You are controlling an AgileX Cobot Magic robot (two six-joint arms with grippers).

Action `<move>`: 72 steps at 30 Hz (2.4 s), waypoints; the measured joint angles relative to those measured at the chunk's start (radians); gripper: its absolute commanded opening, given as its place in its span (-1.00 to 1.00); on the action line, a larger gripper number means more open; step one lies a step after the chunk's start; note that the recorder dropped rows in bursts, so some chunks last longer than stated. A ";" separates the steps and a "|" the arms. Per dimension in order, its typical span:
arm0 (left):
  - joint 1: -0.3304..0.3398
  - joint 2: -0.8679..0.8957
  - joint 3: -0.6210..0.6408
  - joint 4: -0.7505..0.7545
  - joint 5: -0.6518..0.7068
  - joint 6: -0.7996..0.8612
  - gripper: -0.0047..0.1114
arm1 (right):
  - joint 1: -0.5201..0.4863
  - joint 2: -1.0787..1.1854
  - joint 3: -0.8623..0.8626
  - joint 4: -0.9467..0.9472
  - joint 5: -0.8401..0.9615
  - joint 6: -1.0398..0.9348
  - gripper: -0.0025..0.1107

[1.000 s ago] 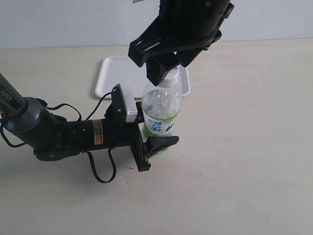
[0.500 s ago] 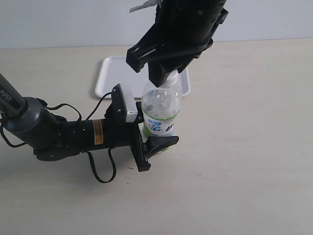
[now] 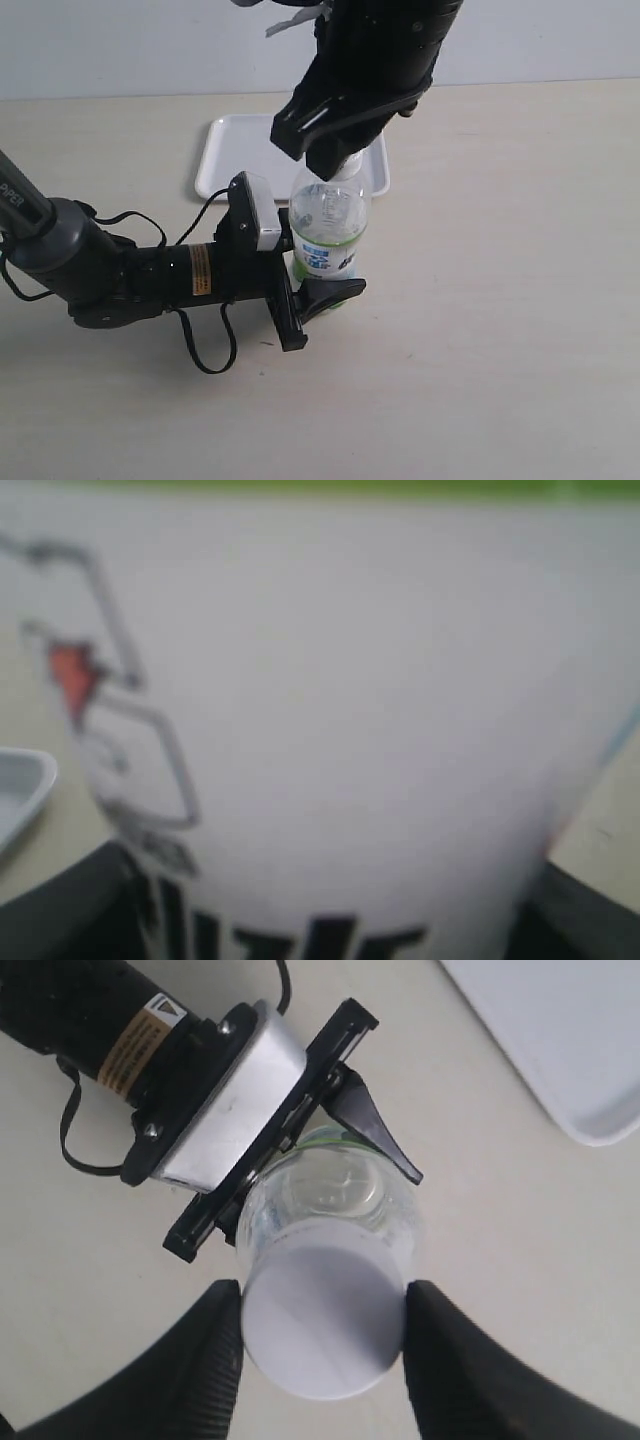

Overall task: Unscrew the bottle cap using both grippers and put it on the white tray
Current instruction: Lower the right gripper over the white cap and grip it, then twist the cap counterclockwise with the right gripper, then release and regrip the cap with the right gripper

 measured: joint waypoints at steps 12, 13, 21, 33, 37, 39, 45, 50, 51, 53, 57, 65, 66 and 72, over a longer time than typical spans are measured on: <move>0.000 0.000 0.000 0.002 0.000 0.002 -0.90 | 0.000 0.000 -0.002 0.004 0.002 -0.273 -0.96; 0.000 -0.001 0.000 0.004 0.002 0.002 -0.90 | 0.000 0.000 -0.002 0.004 0.002 -0.297 -0.96; 0.000 -0.001 0.000 0.004 0.002 0.004 -0.90 | 0.000 0.000 -0.002 0.004 0.004 -0.555 -0.96; 0.000 -0.001 0.000 0.011 0.002 -0.005 -0.90 | 0.000 0.000 -0.002 0.004 0.004 -0.970 -0.96; 0.000 -0.005 0.000 0.013 0.004 -0.024 -0.90 | 0.000 0.000 -0.002 0.004 0.004 -1.157 -0.96; 0.000 -0.005 0.000 0.015 0.006 -0.026 -0.90 | 0.000 0.000 -0.002 0.002 0.004 -1.251 -0.96; 0.000 -0.005 0.000 0.015 0.006 -0.041 -0.90 | 0.000 0.000 -0.002 -0.004 0.004 -1.389 -0.96; 0.000 -0.005 0.000 0.015 0.006 -0.043 -0.90 | 0.000 0.000 -0.002 -0.004 0.004 -1.411 -0.49; 0.000 -0.005 0.000 0.015 0.006 -0.045 -0.90 | 0.000 0.000 -0.002 -0.004 0.004 -1.403 -0.34; 0.000 -0.005 0.000 0.015 0.006 -0.045 -0.90 | 0.000 0.000 -0.002 -0.006 0.004 -1.377 0.06; 0.000 -0.005 0.000 0.015 0.006 -0.059 -0.90 | 0.000 0.000 -0.002 -0.006 0.004 -1.280 0.32; 0.000 -0.005 0.000 0.013 0.006 -0.067 -0.90 | 0.000 0.000 -0.002 -0.006 -0.039 -0.854 0.32; 0.000 -0.005 0.000 0.013 0.006 -0.067 -0.90 | 0.000 0.000 -0.002 -0.006 -0.042 -0.796 0.32; 0.000 -0.005 0.000 0.013 0.006 -0.067 -0.90 | 0.000 0.000 -0.002 -0.004 -0.049 -0.361 0.31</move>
